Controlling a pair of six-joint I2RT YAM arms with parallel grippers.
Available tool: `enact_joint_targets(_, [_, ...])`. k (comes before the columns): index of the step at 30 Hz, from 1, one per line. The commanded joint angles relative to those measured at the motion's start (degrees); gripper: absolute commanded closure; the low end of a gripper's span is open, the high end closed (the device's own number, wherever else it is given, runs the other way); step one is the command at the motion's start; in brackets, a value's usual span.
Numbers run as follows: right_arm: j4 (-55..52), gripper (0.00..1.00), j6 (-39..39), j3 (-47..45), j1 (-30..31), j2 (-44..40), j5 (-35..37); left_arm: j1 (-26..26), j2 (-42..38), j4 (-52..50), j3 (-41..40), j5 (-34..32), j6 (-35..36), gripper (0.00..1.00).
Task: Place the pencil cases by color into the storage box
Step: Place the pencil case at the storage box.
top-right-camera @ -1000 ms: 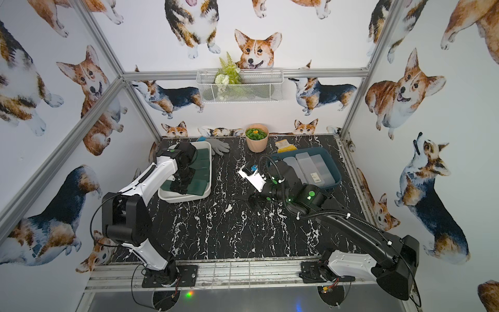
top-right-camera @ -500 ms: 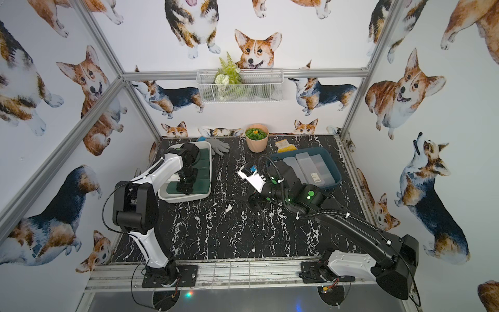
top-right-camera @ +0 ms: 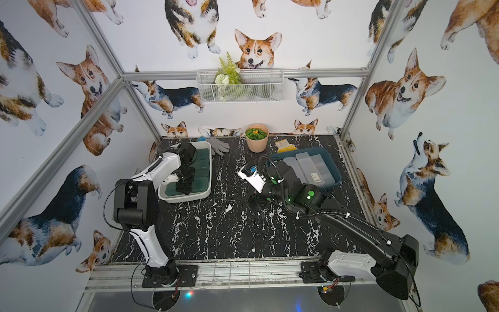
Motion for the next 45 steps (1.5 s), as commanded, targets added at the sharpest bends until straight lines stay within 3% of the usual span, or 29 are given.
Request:
enact_joint_targets(1, [0.0,0.11,-1.4,0.6,0.0,0.4,0.3,0.2,1.4,-1.1,0.8,-0.1,-2.4,0.33])
enact_joint_targets(28, [-0.6,0.11,-0.8,0.8,0.0,1.1,0.4,1.8,5.8,-0.1,1.3,-1.0,-1.2,0.32])
enact_joint_targets(45, [-1.0,0.11,-0.9,0.8,0.0,1.0,0.9,1.8,5.2,0.5,2.2,-1.2,0.3,0.11])
